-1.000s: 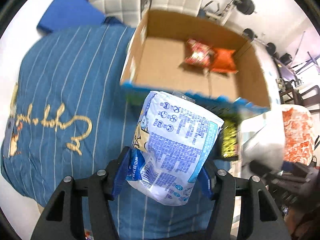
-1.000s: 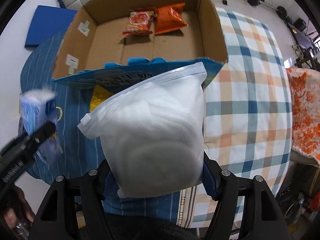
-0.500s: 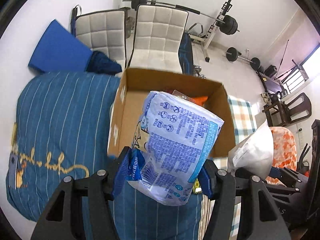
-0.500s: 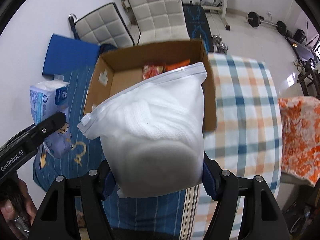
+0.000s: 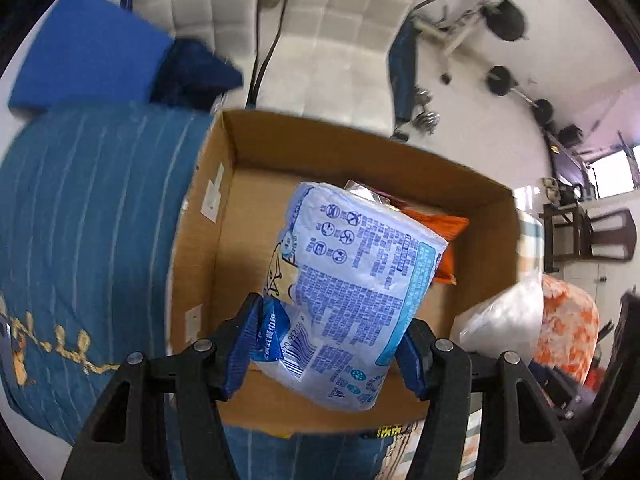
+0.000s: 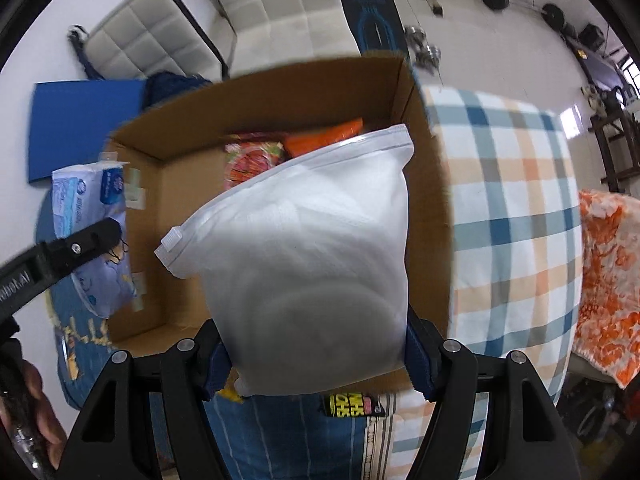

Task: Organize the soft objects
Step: 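Carry the white bag and milk packet over the box with both tools, then open both tools to release the bag and milk packet into the box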

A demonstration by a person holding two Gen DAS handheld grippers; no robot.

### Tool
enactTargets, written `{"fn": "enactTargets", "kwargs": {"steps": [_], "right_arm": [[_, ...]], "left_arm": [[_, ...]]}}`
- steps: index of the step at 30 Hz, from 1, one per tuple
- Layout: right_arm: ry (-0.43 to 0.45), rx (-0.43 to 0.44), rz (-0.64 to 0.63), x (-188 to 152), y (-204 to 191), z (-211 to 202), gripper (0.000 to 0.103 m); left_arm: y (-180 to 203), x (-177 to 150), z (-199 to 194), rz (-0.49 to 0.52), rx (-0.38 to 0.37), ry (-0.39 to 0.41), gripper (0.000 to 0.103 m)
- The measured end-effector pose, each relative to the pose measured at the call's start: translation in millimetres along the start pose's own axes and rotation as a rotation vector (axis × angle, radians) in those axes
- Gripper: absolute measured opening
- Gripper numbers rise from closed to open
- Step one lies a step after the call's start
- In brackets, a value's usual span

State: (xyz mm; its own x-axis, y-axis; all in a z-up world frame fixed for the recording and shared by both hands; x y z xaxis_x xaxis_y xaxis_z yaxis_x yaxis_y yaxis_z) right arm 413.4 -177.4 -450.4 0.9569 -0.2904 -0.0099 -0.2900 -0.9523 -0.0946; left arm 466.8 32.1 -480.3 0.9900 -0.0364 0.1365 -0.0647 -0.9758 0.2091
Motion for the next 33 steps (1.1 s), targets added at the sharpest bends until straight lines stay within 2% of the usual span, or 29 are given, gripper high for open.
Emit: {"fn": "enactTargets", "kwargs": {"steps": [4,12,23,27,32,33], "right_arm": [[-0.043,-0.059,0.009,10.1,-0.7,40.7,0.073],[-0.077,-0.168,0.019,17.3,7.5,91.1,0.073],[-0.102,-0.22,-0.028,19.6,2.5,121.2,0.075],[-0.11,-0.22,-0.026,19.9,6.9,124.5,0.077],[-0.123,-0.235,-0.032,19.6,5.9,128.9,0.081],[-0.123,-0.239,-0.033,19.3,4.9,128.4,0.081]], "left_arm": [[-6.2,4.8,34.6,-0.064,-0.043,-0.075,0.059],[-14.2,18.3,75.0,-0.078,-0.005,-0.142,0.059],[-11.3,36.6,104.9,-0.058,-0.006,-0.173,0.06],[-11.2,34.2,108.4,-0.031,0.008,-0.202,0.065],[-14.4,28.6,108.8,-0.059,-0.026,-0.218,0.067],[-16.8,24.9,105.8,-0.062,-0.024,-0.218,0.071]]}}
Point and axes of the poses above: each gripper's, at about its wrist camera, not at the fingertips, and z roughly the way its jaws point, y to its right, x to its top, the point moved 9 cm from there along z, roughly the way its jaws point, and after that the axes turned 13 degrees about z, right-handed, at the moved point
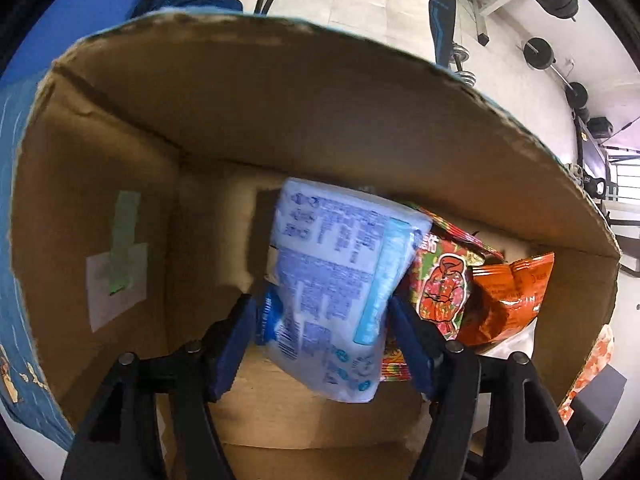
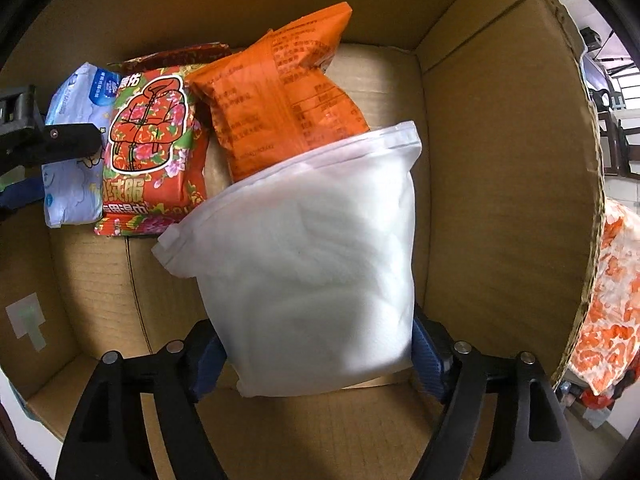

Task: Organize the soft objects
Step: 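Open both tools to release the bag and milk packet into the box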

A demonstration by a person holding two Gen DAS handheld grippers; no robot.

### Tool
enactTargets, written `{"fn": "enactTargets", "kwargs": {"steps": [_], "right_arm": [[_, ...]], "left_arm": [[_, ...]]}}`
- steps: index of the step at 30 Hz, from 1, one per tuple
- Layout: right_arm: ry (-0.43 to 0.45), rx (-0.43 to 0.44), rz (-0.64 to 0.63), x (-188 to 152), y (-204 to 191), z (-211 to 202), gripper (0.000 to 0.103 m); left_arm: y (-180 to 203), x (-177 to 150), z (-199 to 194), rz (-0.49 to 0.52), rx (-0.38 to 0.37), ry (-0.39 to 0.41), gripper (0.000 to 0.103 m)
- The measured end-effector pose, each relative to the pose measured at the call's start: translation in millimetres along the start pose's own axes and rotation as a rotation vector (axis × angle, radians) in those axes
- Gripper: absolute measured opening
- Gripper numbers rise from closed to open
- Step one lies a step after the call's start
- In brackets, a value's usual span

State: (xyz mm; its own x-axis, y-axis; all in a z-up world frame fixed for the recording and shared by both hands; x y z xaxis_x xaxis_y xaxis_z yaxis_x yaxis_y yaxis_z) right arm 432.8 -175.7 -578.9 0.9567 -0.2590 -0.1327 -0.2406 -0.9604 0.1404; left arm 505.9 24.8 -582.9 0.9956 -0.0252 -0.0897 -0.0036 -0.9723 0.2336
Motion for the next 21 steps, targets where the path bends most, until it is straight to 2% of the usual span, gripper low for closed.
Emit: {"fn": "enactTargets", "kwargs": {"steps": [4,8,9,13,19,21], "right_arm": [[0.022,-0.016,-0.011,-2.6,-11.1,-4.4,0.084],[0.04,0.01,-0.008,-5.3,-18.7,-18.2,0.095],[0.044,0.018,-0.005,-6.0,-20.3,-21.3,0.096],[0.064,0.066,-0.002,-9.8,-19.9,-45.9,0.103],[0.107,0.156,0.026,-23.9,-22.4,-73.1,0.103],[0.123,0.174,0.026,-31.3,-20.5,-80.6,0.103]], "left_arm": [[-6.7,-2.3,-13.2,0.022,0.044,0.021,0.081],[1.4,-10.6,-27.5,0.037,0.02,0.025,0.095],[4.2,-12.1,-33.7,0.042,0.008,0.041,0.102],[11.8,-22.5,-56.4,0.079,0.042,0.094,0.103],[10.8,-50.2,-99.8,0.12,0.068,0.187,0.103],[8.5,-45.8,-104.5,0.124,0.071,0.209,0.103]]}}
Point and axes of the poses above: each gripper's, at about its wrist camera, not at the fingertips, and z roughly the way its jaws point, y to its right, x to its top, the point moved 9 cm from there along z, roughly the way its jaws point, and after that the axes turned 13 degrees about z, right-handed, at the moved point
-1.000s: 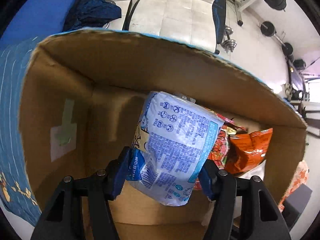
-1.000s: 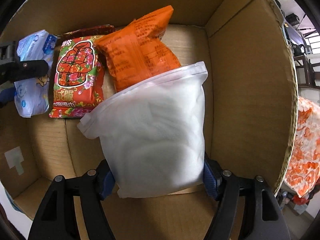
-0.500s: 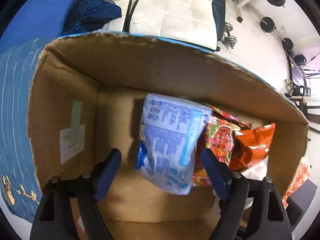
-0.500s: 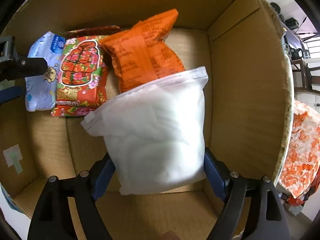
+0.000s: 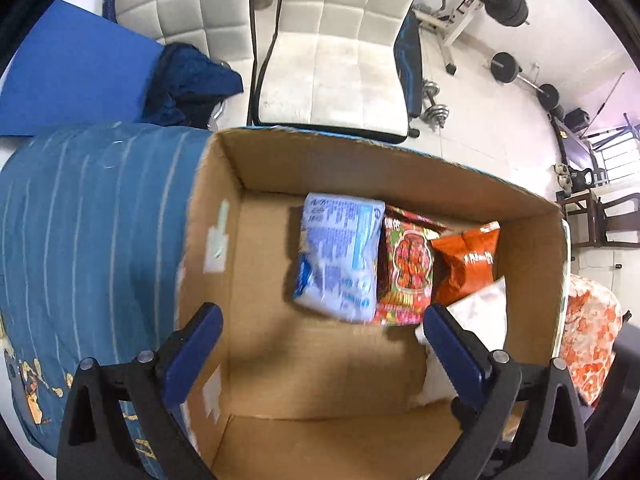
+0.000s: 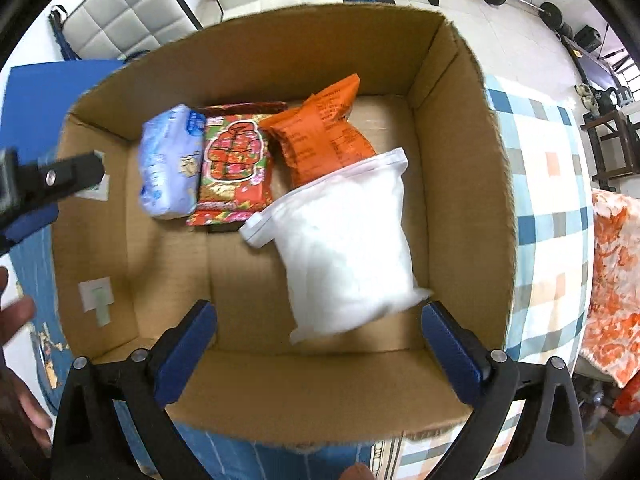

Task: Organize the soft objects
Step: 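Open both tools to release the bag and milk packet into the box, then lower the left tool onto the yellow packet while the right tool reaches the black wipes packet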

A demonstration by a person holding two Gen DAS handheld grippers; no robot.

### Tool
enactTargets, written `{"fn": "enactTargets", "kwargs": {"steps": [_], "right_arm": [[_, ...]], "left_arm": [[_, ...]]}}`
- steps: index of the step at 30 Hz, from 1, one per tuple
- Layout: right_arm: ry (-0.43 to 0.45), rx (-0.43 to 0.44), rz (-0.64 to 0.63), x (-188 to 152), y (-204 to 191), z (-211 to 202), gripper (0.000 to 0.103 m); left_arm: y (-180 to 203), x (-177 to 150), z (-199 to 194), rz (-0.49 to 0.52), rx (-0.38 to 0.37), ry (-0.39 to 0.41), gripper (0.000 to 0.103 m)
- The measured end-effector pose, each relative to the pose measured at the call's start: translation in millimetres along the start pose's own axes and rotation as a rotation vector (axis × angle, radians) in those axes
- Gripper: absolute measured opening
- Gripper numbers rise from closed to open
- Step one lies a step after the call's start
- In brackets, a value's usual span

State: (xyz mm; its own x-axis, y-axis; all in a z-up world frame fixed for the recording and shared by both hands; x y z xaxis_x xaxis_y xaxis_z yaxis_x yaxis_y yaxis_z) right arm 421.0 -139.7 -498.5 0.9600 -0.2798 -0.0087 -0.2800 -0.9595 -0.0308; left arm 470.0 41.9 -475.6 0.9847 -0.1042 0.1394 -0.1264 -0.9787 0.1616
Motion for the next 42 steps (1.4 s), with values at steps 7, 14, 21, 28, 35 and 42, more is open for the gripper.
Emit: {"fn": "enactTargets", "kwargs": {"steps": [7,14,21,28,35,42], "right_arm": [[0.106,0.008,-0.037,-23.4,3.1,-39.9,0.103],[0.205,0.04,-0.06,-51.3,14.0,-84.0,0.103],[0.277,0.076,-0.069,-80.4,18.6,-129.4,0.103],[0.353,0.11,-0.067,-100.5,25.8,-172.6,0.103],[0.343,0.131,-0.033,-111.8,45.1,-180.9,0.103],[0.197,0.08,0.034,-126.6,85.4,-112.0,0.103]], "left_arm": [[1.7,-25.1,-36.0,0.025,0.031,0.116,0.103],[6.2,-66.5,-82.0,0.048,0.134,0.217,0.103],[22.7,-93.5,-123.5,0.095,0.191,0.295,0.103],[38.3,-110.7,-161.5,0.112,0.185,0.369,0.103],[50.3,-122.6,-166.4,0.115,0.154,0.373,0.103],[55.1,-147.0,-96.5,0.175,0.126,0.205,0.103]]}}
Point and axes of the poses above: each gripper's, at about its wrist camera, not at the fingertips, and z roughly the way its jaws point, y to its right, x to its top, the point moved 9 cm from there along z, roughly the way its jaws point, and after that the axes turned 13 degrees about z, right-handed, at the moved point
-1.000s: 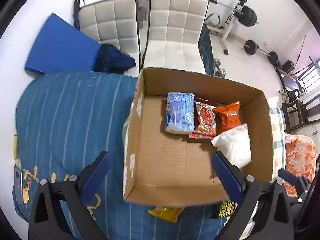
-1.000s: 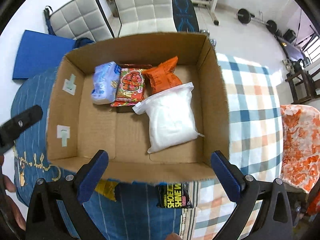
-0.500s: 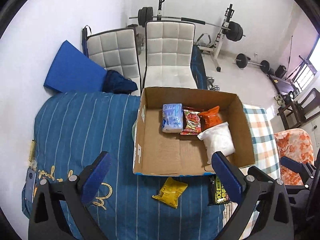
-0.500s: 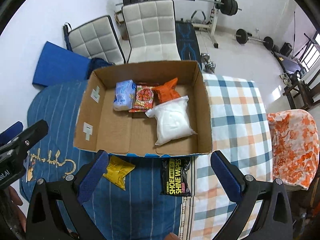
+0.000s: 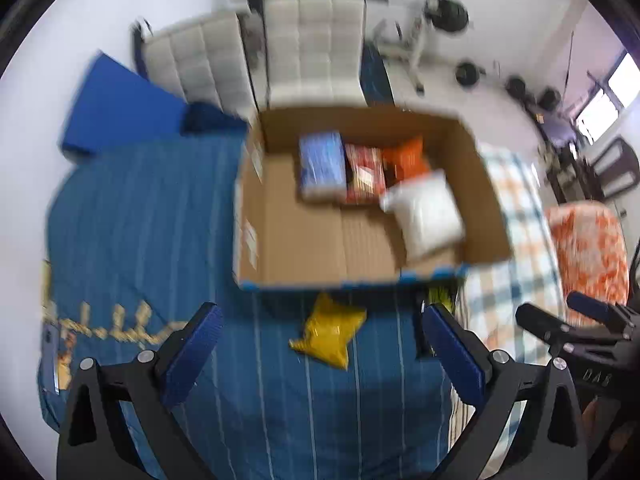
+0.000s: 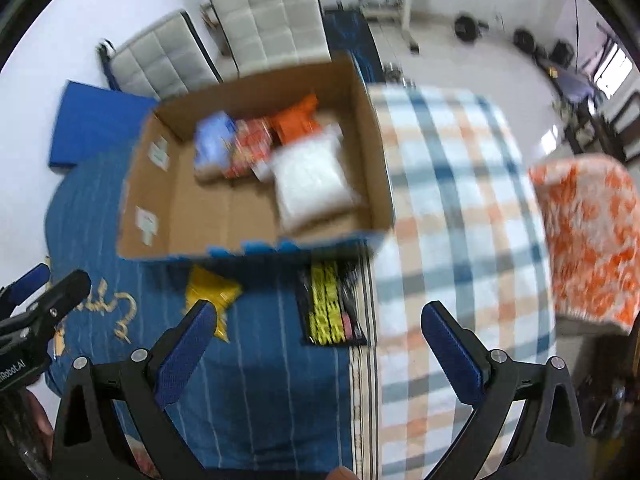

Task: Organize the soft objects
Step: 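Lower the left tool onto the yellow packet while the right tool reaches the black wipes packet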

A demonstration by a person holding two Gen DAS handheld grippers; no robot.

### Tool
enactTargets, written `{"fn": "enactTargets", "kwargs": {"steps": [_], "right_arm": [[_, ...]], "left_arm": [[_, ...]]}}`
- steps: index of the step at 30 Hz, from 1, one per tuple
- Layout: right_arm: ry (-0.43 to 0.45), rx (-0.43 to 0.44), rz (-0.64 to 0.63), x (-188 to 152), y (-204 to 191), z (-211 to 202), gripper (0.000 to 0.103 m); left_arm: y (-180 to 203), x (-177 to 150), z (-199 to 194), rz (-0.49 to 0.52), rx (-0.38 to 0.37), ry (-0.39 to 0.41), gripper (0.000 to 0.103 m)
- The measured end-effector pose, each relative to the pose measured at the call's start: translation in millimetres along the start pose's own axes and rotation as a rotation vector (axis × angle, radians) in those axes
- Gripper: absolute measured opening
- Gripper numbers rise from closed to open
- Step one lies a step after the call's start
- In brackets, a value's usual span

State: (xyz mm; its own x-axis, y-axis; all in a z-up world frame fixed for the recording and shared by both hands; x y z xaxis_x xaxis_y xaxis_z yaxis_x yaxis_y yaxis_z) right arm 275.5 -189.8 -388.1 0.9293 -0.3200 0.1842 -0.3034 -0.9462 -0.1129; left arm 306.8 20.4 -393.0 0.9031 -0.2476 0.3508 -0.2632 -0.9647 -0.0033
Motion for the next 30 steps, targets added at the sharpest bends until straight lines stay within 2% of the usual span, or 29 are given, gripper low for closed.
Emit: {"fn": "enactTargets", "kwargs": {"steps": [4,11,15,17,18,20,22,23,24,26,30], "right_arm": [[-0.106,-0.023,0.046,-17.6,23.7,55.7,0.103],[-0.219,-0.054,0.097,-36.9,42.3,134.1,0.103],[-0.26,-0.072,0.109,-45.8,46.7,168.1,0.099],[-0.266,-0.078,0.118,-48.5,48.3,181.0,0.094],[-0.271,-0.078,0.123,-49.7,48.3,185.5,0.093],[-0.281,-0.063,0.136,-53.1,47.4,193.6,0.087],[-0.29,-0.054,0.139,-55.9,45.9,198.2,0.082],[-0.293,-0.046,0.142,-57.6,45.1,199.3,0.078],[-0.298,-0.037,0.15,-59.8,44.7,199.7,0.076],[-0.308,-0.04,0.152,-65.4,44.5,199.0,0.069],[-0.325,-0.045,0.131,-78.2,45.6,194.1,0.056]], "left_arm": [[8.6,-28.4,54.9,-0.003,-0.055,-0.127,0.103],[21.5,-69.9,140.3,-0.006,-0.094,-0.312,0.103],[24.8,-81.3,171.7,-0.008,-0.094,-0.369,0.103],[24.2,-84.5,184.7,-0.016,-0.089,-0.387,0.102],[24.1,-85.0,190.2,-0.026,-0.097,-0.39,0.09],[22.9,-87.3,196.8,-0.037,-0.096,-0.398,0.076],[25.1,-90.1,200.8,-0.053,-0.124,-0.403,0.068],[26.1,-92.5,200.8,-0.063,-0.126,-0.404,0.057],[27.4,-94.0,200.1,-0.059,-0.121,-0.405,0.054],[30.5,-102.5,198.0,-0.043,-0.092,-0.422,0.053],[38.0,-124.1,188.8,-0.072,-0.102,-0.432,0.053]]}}
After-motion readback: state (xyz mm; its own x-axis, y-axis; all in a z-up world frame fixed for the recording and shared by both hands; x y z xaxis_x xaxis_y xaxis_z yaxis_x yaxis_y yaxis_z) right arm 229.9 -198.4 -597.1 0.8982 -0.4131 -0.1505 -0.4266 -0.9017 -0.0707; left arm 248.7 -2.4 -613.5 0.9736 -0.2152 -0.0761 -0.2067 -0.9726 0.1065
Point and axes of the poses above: each gripper's, at about its wrist camera, not at the fingertips, and z roughly the way its jaws point, y to its right, x to its top, the point moved 9 cm from there along z, roughly the way its jaws point, and after that the axes turned 13 degrees about z, right-handed, at the moved point
